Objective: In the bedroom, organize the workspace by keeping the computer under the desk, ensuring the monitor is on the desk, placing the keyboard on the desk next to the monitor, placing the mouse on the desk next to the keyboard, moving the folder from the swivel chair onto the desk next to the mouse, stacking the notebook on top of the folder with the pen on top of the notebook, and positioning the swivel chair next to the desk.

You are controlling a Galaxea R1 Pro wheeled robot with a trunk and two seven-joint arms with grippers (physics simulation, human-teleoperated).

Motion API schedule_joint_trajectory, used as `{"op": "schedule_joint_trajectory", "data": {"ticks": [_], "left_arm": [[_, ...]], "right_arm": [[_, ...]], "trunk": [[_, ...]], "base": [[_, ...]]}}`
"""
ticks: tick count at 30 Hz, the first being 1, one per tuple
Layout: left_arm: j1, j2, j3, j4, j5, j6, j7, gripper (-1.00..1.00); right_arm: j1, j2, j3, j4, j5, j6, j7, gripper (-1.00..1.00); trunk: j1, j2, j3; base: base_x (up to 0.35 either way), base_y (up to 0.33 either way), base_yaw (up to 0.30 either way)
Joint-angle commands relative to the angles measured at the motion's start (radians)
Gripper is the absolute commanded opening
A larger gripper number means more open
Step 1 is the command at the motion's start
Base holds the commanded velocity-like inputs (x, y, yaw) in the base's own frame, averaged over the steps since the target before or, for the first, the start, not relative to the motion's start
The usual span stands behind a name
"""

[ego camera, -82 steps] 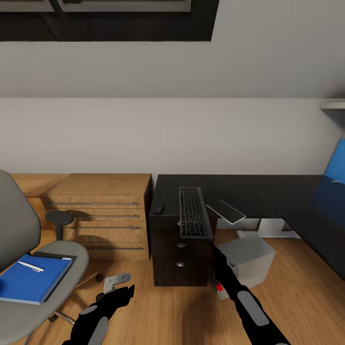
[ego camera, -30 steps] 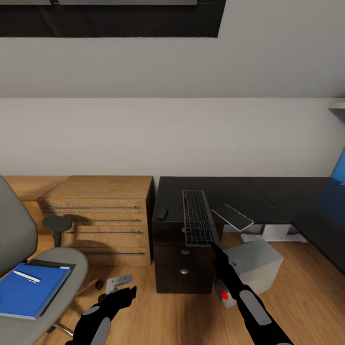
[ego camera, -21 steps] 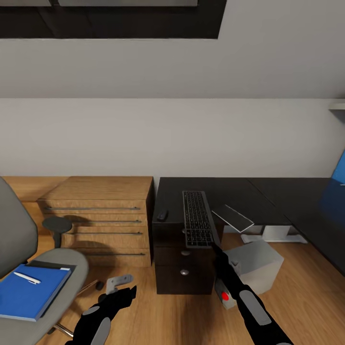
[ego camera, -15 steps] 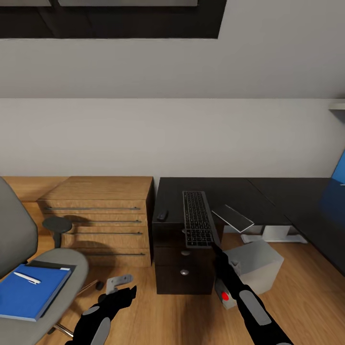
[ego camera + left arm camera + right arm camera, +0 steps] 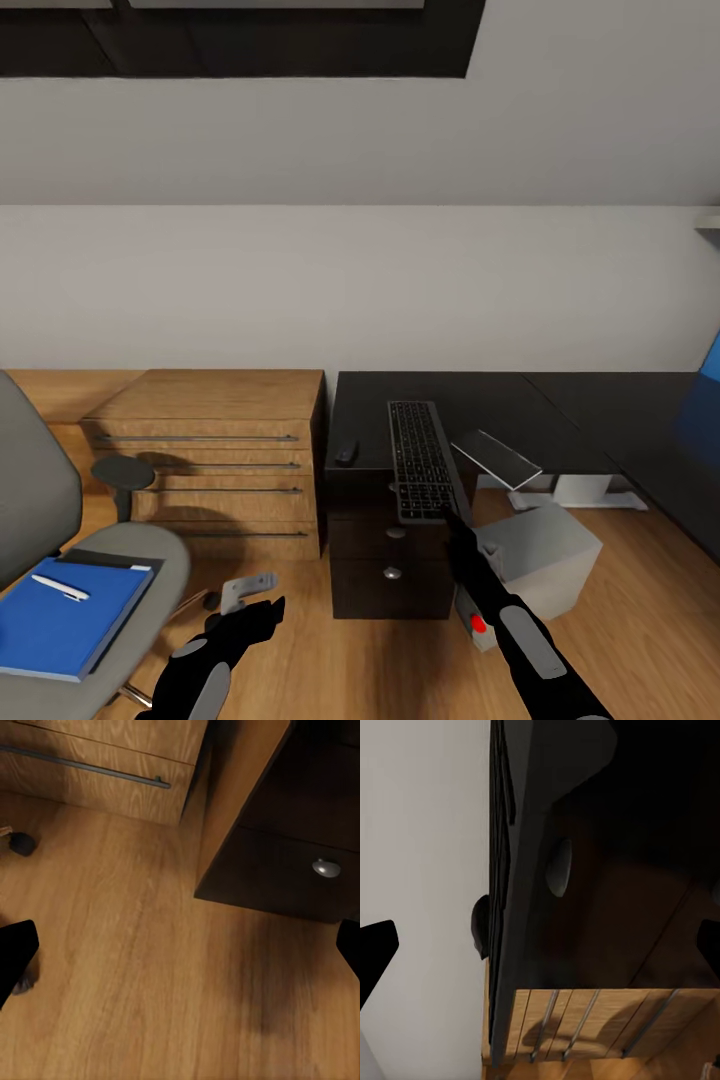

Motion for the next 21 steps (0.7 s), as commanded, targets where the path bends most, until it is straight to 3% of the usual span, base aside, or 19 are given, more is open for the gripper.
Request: {"op": "schedule_joint_trajectory", "data": {"ticks": [1, 21], "left_arm": [[-0.001, 0.0, -0.001, -0.001, 0.01, 0.002, 0.009, 1.0], [-0.001, 0.0, 0.003, -0.001, 0.012, 0.002, 0.011, 1.0]], "right_arm": [[-0.001, 0.0, -0.001, 0.0, -0.01, 0.007, 0.002, 1.0], [-0.001, 0.0, -0.001, 0.0, -0.009, 0.007, 0.002, 1.0]], "trunk": [[0.0, -0.001, -0.001], [0.0, -0.001, -0.001]], "base": [[0.108, 0.1, 0.0], [0.073, 0.044, 0.0]]}}
